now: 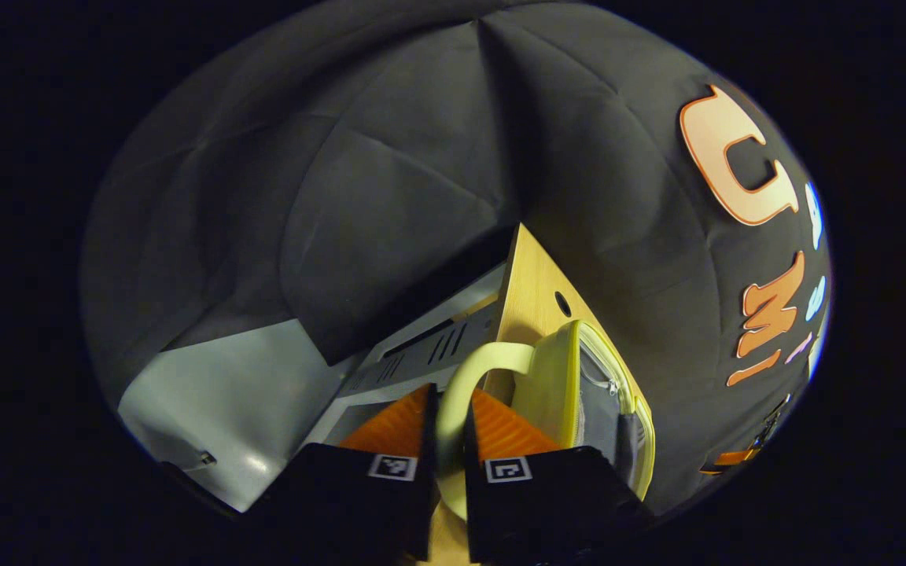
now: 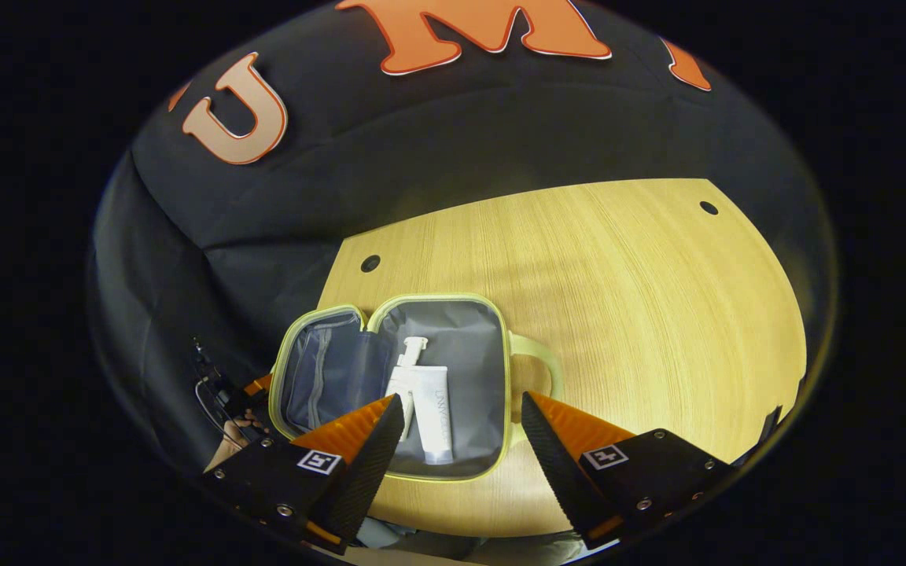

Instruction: First open the suitcase, pack the skin care products into it, and then close the suitcase.

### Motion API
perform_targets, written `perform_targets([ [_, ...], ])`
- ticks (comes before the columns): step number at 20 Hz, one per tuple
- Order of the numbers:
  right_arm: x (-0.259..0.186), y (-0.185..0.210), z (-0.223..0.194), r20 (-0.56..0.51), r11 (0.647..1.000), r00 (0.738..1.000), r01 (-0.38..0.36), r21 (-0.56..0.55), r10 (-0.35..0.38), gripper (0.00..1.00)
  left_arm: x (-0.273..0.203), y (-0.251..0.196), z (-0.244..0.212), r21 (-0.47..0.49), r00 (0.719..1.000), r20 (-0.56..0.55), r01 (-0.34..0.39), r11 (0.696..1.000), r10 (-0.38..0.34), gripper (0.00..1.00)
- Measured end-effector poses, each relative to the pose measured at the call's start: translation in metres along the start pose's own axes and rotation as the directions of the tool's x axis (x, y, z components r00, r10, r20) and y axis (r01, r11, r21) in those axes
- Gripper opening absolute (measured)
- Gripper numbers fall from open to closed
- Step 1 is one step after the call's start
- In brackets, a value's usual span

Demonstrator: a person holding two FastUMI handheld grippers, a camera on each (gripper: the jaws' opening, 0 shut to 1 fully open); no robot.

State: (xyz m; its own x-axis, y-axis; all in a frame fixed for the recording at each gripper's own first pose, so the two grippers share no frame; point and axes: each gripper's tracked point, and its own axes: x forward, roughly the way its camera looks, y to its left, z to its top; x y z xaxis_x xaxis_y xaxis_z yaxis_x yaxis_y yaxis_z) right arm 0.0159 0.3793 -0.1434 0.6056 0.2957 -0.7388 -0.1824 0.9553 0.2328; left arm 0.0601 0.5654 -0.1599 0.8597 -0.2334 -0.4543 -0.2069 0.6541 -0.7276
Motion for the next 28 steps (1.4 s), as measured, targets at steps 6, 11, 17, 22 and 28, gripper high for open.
perform_targets([
  [6, -0.003, -0.005, 0.007, 0.030, 1.000, 0.999, -0.019, -0.014, 0.019, 0.96, -0.049, -0.046, 0.011, 0.201, 0.999, 0.019, -0.044, 0.979, 0.041, 0.09],
  [11, -0.004, -0.012, 0.017, 0.068, 0.997, 0.996, -0.046, -0.056, 0.050, 0.96, -0.107, -0.144, 0.034, 0.461, 0.993, 0.108, -0.101, 0.882, 0.057, 0.09],
  [17, -0.022, -0.046, 0.044, 0.177, 0.991, 0.981, -0.062, -0.121, 0.083, 0.96, -0.145, -0.267, 0.016, 0.631, 0.988, 0.155, -0.120, 0.767, 0.027, 0.08],
  [22, -0.057, -0.107, 0.071, 0.288, 0.985, 0.955, -0.014, -0.172, 0.064, 0.96, -0.147, -0.342, -0.029, 0.718, 0.982, 0.185, -0.167, 0.675, 0.046, 0.08],
  [28, -0.094, -0.175, 0.090, 0.351, 0.985, 0.933, -0.021, -0.169, 0.080, 0.95, -0.140, -0.411, -0.095, 0.764, 0.974, 0.209, -0.221, 0.606, 0.092, 0.08],
])
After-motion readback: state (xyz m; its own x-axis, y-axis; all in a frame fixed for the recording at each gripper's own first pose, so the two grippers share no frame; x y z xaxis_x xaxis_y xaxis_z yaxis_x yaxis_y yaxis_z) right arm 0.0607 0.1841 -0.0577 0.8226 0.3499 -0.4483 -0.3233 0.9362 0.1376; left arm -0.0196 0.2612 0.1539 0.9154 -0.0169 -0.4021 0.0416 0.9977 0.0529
